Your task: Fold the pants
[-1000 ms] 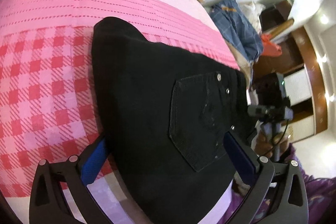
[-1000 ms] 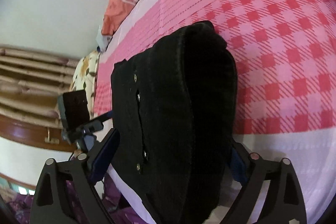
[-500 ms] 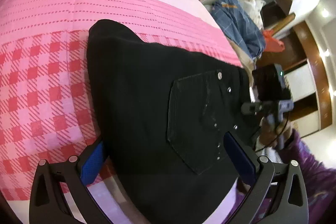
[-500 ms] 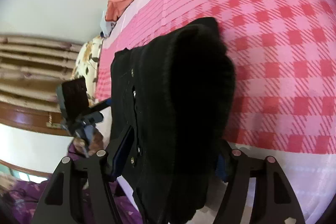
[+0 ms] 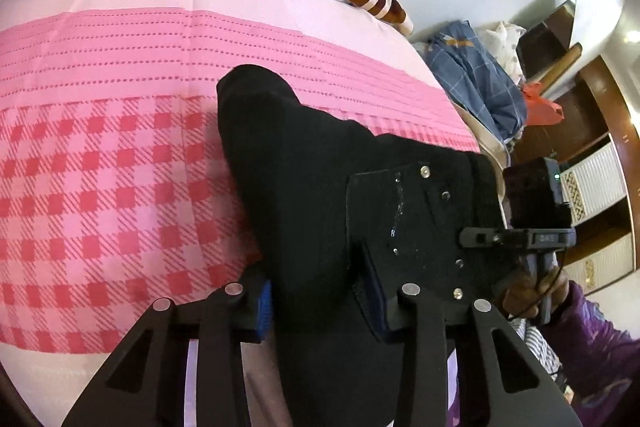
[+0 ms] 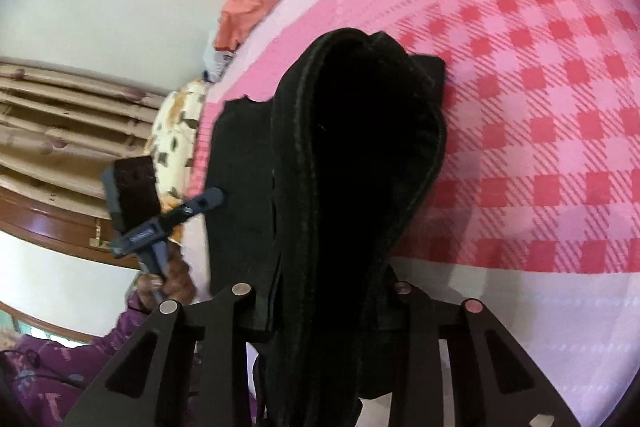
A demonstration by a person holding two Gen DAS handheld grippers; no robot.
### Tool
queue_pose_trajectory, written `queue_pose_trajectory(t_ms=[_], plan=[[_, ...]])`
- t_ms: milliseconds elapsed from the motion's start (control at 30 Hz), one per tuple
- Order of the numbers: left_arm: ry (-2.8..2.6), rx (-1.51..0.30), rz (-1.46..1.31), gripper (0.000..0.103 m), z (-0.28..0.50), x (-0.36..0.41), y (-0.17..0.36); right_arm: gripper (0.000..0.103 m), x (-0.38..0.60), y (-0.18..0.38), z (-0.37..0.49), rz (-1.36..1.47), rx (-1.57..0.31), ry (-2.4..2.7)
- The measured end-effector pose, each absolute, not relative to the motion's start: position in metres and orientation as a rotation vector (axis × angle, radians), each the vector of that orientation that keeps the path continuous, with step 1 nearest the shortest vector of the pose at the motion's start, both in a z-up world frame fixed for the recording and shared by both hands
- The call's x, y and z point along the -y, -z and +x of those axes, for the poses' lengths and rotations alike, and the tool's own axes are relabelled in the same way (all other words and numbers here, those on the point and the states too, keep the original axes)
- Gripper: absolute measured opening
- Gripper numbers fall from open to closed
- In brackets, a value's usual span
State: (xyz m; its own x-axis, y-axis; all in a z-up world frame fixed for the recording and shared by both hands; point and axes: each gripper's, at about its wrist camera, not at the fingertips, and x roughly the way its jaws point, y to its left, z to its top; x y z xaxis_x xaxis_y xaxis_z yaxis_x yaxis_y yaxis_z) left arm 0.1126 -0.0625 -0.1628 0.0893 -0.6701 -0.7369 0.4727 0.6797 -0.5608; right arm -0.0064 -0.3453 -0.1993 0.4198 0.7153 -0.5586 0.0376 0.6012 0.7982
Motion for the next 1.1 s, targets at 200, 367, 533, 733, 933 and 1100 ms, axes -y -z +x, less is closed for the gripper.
queue_pose_trajectory(t_ms=[200, 367, 533, 733, 933, 1100], plan=[[0.856, -1.260, -0.195, 0.048, 0.120, 0.052, 0.175, 0.055, 0.352, 0.196, -0.012, 0.795, -1.088, -0.467], [0.883, -1.303, -0.192, 0.070, 0.121, 0.052, 0.185, 0.070, 0.361, 0.199, -0.013, 0.882, -1.051, -0.497], [0.924, -1.317, -0.220, 0.075, 0.123, 0.066, 0.185, 0.067, 0.333, 0.194, -0.002, 0.810, -1.056, -0.532], [0.838, -1.236, -0.156, 0.034, 0.119, 0.076, 0.176, 0.031, 0.330, 0.196, -0.012, 0.852, -1.047, -0.502], [0.777, -1.116, -0.060, 0.026, 0.098, 0.077, 0.146, 0.030, 0.320, 0.184, -0.022, 0.915, -0.990, -0.541], [0.733, -1.066, -0.059, 0.026, 0.098, 0.061, 0.127, 0.030, 0.302, 0.174, -0.021, 0.937, -0.952, -0.576]])
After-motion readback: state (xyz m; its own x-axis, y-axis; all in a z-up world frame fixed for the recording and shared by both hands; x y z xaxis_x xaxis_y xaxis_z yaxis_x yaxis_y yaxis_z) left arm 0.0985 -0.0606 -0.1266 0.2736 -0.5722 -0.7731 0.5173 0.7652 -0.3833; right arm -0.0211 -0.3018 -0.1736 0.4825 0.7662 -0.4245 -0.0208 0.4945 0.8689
